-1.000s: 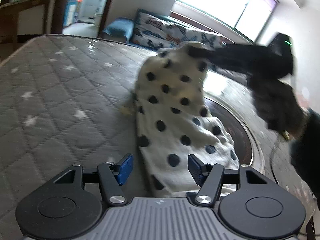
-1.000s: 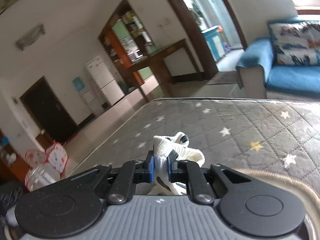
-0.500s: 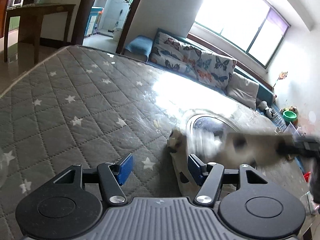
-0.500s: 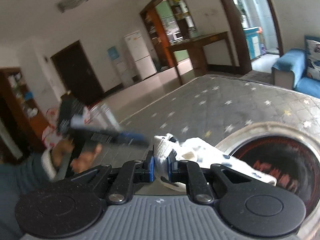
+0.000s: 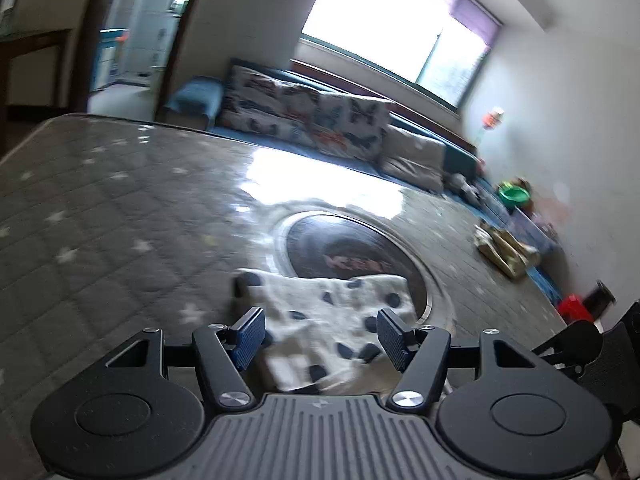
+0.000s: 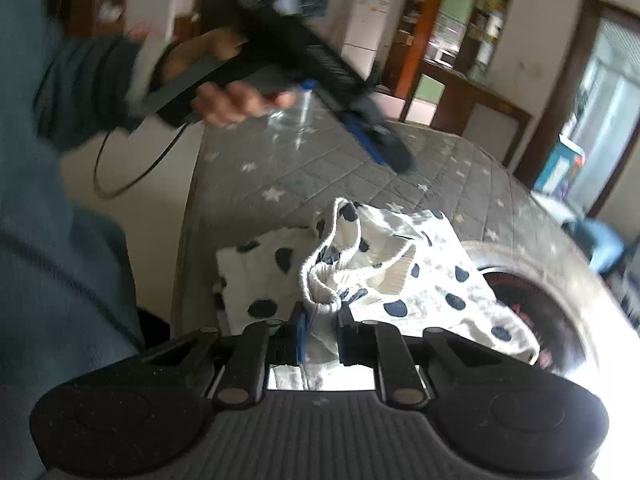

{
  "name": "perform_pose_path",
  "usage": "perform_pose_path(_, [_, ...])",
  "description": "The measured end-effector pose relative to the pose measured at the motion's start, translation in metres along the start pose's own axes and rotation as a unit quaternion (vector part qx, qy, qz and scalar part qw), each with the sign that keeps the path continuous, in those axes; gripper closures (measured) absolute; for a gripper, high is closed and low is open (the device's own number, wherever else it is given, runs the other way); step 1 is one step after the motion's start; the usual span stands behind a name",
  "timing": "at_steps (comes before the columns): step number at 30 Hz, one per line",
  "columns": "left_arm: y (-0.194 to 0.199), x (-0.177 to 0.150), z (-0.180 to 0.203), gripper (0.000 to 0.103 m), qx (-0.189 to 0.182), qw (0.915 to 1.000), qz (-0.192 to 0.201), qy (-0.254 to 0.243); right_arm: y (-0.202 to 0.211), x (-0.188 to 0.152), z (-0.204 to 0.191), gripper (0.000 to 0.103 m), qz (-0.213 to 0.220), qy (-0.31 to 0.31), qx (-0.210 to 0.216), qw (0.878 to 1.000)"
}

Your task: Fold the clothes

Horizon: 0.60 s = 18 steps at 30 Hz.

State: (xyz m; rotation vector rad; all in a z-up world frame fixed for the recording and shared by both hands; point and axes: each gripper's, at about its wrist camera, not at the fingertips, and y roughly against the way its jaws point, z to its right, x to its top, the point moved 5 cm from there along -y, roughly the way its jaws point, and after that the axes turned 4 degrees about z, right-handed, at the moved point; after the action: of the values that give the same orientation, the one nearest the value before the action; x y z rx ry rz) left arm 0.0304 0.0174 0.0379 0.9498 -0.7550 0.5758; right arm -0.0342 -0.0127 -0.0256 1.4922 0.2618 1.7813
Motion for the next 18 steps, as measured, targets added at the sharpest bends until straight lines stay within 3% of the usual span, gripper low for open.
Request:
perform_pose_path(11, [-0.037, -0.019, 0.026, 0.037, -0.078, 0.9955, -0.045, -0.030, -0.005, -0.015, -0.041, 0.090, -0.031, 0.153, -0.032, 0.987])
perform_pose_path(18, [-0.040, -0.029, 0.024, 0.043, -0.091, 0.9938, -0.056, -0.030, -0.005, -0.017, -0.035, 0.084, -0.039, 0.111, -0.020, 0.993])
